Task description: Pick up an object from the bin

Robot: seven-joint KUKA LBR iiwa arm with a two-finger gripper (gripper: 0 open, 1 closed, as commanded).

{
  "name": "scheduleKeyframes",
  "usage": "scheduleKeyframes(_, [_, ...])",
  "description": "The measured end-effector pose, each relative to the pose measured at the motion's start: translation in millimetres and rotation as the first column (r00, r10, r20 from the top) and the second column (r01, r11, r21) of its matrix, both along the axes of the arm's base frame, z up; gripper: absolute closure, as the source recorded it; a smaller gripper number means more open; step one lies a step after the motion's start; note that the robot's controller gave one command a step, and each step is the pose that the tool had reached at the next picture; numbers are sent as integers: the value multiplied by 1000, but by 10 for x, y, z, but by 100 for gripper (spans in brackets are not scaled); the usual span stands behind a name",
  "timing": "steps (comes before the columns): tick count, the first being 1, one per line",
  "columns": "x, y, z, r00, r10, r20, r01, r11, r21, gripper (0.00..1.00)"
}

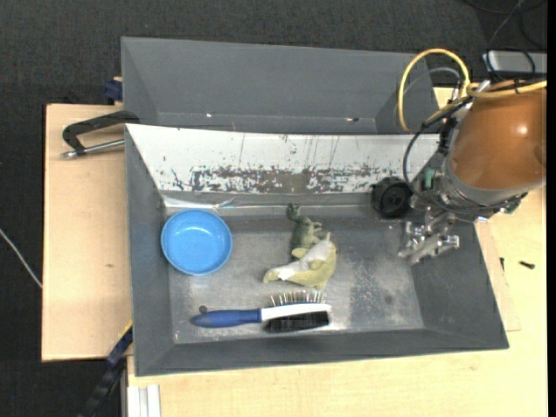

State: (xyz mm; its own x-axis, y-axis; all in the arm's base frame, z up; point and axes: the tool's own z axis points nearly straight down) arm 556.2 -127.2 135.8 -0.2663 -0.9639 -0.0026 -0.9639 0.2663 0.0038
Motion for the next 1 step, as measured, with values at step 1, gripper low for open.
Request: scheduleKeyframes(1, [-218, 5, -330, 989, 151, 1, -151, 989, -1, 100])
